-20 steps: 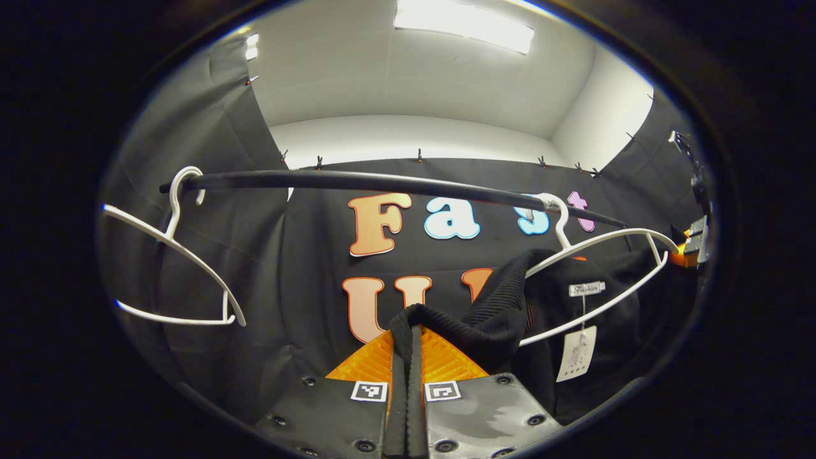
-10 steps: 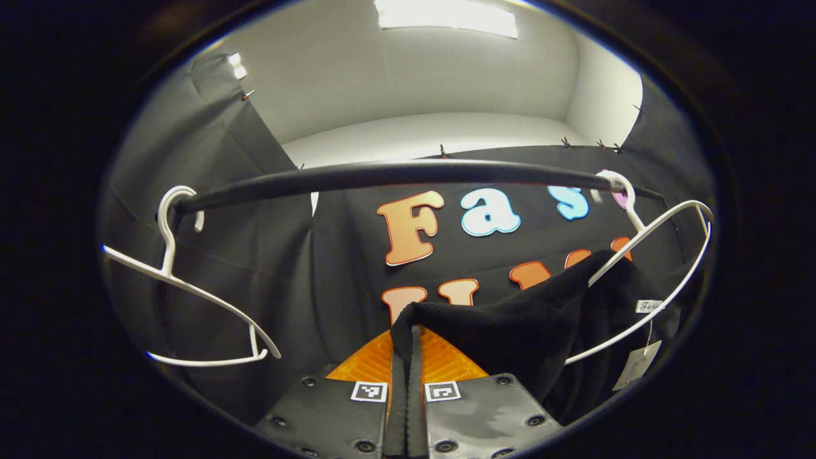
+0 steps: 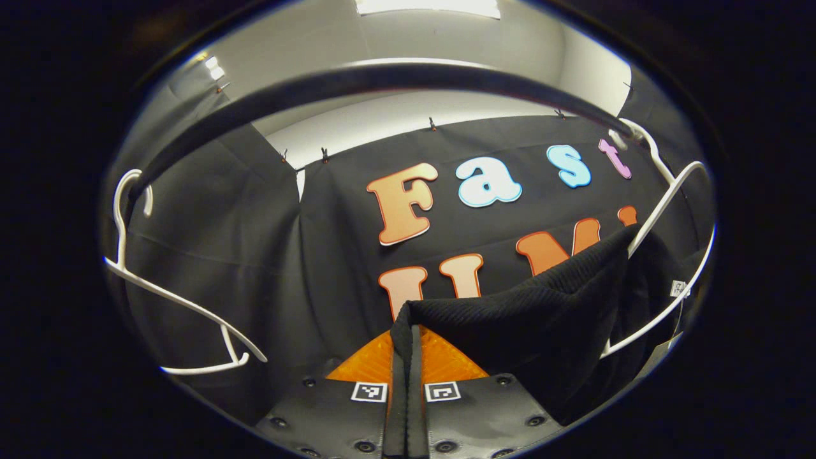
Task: Grasp the clothes on the hanger with both hands and then place them into the laundry hamper below.
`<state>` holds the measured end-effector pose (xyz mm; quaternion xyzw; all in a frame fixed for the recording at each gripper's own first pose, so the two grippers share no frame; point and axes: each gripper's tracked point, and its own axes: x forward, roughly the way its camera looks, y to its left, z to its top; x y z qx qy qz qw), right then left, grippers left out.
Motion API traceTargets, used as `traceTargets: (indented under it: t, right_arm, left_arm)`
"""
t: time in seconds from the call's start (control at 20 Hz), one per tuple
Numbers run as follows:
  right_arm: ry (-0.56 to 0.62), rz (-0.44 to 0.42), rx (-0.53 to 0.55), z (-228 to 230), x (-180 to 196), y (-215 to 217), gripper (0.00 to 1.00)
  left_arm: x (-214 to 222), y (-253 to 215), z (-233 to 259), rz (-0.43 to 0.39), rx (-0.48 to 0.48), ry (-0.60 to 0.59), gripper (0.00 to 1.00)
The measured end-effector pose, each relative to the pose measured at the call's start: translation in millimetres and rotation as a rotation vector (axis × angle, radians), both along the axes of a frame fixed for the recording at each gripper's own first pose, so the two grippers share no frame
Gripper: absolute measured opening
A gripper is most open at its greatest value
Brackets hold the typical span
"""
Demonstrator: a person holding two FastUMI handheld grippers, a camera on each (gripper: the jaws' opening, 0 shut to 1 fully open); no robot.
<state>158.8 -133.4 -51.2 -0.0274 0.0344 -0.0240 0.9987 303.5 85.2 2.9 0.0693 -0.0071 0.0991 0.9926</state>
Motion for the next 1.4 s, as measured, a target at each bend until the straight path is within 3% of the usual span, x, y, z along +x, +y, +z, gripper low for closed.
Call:
traceTargets:
  t: [0.7, 1.05, 1.4]
  right_arm:
    - [-0.001, 0.089, 0.079, -6.9, -1.8, 41.5, 0.05]
    - [0.023, 0.2, 0.078, -21.0, -14.4, 92.1, 0.05]
    - [0.084, 0.332, 0.123, -45.1, -19.0, 155.1, 0.05]
  left_arm:
    - [-14.3, 29.5, -55.8, 0.079, -0.036, 0.131, 0.07]
    - [-65.3, 17.4, -52.0, 0.036, -0.039, 0.151, 0.07]
    - [-102.8, -31.3, -87.6, -0.062, -0.056, 0.231, 0.08]
